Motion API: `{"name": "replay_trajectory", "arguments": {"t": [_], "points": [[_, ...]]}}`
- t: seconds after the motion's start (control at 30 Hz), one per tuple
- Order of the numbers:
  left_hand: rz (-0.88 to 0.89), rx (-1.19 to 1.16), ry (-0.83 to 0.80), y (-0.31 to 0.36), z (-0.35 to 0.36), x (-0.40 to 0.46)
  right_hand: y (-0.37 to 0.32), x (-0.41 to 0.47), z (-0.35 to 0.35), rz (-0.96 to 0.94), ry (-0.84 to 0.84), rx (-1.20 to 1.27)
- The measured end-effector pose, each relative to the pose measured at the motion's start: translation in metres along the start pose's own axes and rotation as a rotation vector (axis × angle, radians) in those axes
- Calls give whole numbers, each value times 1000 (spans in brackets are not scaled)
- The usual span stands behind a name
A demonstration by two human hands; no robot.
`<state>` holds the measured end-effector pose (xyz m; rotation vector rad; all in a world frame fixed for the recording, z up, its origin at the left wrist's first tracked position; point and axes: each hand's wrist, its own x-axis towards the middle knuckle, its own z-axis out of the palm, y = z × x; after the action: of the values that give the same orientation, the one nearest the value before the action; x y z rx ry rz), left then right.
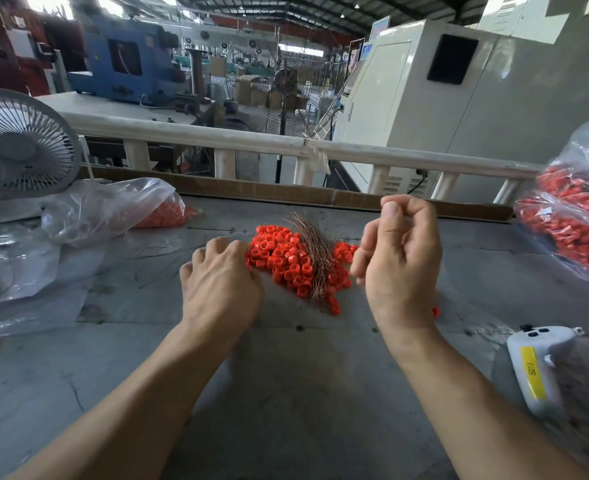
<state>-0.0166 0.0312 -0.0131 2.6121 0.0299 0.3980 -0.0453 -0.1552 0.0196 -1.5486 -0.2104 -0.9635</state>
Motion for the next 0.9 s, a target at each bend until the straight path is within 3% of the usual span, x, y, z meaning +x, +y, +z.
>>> {"name": "replay_trajectory", "arguments": {"t": [0.13, 0.23, 0.33, 0.47, 0.63, 0.9], "points": [[-38, 49, -93, -4, 2, 1, -6, 10, -6, 201, 170, 201], [-6, 5, -56, -4, 3, 0, -8, 18, -11, 362, 219, 363], [42, -109, -33, 0, 6, -3, 0, 20, -12, 570, 138, 352], [76, -156, -51, 2, 8, -5, 12, 10, -7, 786, -116, 152], [79, 12, 4, -1, 2, -4, 13, -1, -4, 788, -294, 51], [65, 9, 8, -5, -2, -3, 10, -9, 2, 718, -348, -27]]}}
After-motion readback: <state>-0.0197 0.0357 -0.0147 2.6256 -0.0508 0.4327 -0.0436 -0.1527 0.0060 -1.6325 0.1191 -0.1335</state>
